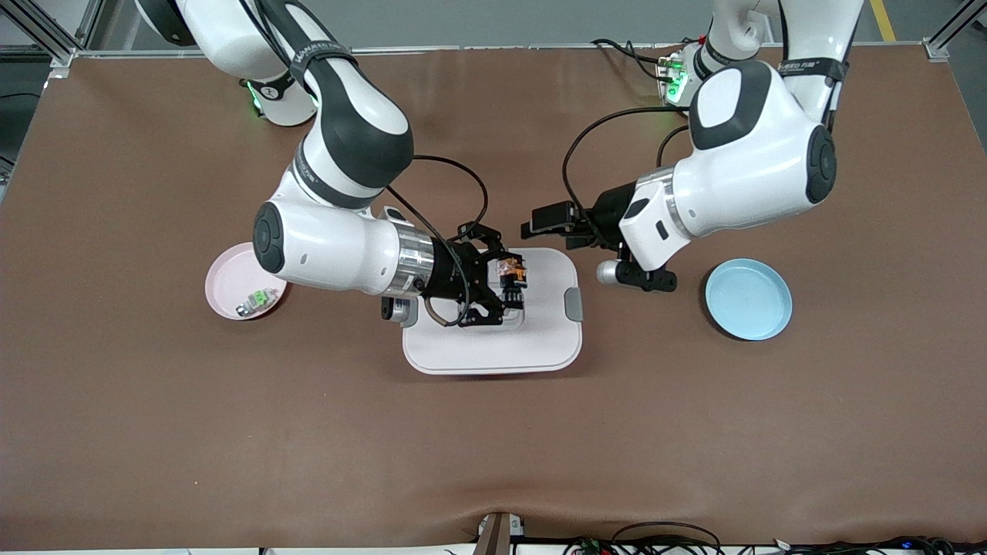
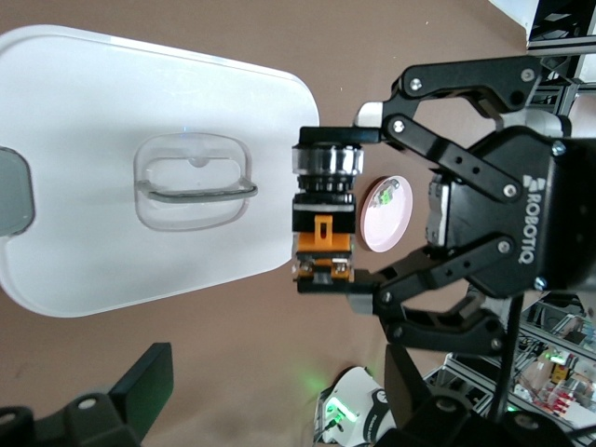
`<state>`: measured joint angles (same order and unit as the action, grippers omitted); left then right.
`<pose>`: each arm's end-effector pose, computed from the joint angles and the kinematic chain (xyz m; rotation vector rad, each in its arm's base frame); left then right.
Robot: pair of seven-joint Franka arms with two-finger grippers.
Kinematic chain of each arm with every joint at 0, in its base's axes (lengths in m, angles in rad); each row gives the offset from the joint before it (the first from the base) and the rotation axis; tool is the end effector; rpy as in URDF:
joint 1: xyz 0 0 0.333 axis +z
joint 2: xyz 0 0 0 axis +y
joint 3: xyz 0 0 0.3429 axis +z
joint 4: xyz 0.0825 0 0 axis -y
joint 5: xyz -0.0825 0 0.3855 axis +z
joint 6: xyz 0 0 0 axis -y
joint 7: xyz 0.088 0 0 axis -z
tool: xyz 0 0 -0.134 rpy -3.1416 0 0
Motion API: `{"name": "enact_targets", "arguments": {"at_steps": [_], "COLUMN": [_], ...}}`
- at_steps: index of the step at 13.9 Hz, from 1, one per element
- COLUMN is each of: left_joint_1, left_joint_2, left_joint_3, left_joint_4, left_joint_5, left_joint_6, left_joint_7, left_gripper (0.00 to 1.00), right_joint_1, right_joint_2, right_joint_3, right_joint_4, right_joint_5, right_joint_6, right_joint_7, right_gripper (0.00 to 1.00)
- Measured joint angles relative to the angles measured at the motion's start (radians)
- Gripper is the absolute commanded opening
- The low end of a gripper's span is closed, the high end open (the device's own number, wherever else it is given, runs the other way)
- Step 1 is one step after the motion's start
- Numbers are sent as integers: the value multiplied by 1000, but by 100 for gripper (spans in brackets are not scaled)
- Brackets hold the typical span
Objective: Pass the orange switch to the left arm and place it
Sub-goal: 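Hold the switch with the right gripper while the left gripper approaches it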
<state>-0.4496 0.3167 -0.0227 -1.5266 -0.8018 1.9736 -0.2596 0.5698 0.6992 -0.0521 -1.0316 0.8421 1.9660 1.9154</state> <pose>0.5870 -0.3692 0.5140 2.3778 0.0819 -0.1981 0.6531 0.4660 0.4804 -1.7375 1.8353 0.8739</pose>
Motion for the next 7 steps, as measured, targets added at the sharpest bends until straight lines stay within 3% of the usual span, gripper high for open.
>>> {"name": "enact_targets", "arguments": {"at_steps": [7], "left_joint_1": [-2], "left_joint_2": [61], "left_joint_3": [0], "left_joint_4": [2], "left_joint_5": [-25], "left_joint_6": [47], "left_joint_7": [0], "left_gripper": [100], "right_joint_1": [-1], "right_joint_2": [2], "right_joint_3": [-1], "right_joint_4": [2], "right_joint_5": [0], "right_joint_6": [1], "right_joint_7": [0], "right_gripper": [0]}}
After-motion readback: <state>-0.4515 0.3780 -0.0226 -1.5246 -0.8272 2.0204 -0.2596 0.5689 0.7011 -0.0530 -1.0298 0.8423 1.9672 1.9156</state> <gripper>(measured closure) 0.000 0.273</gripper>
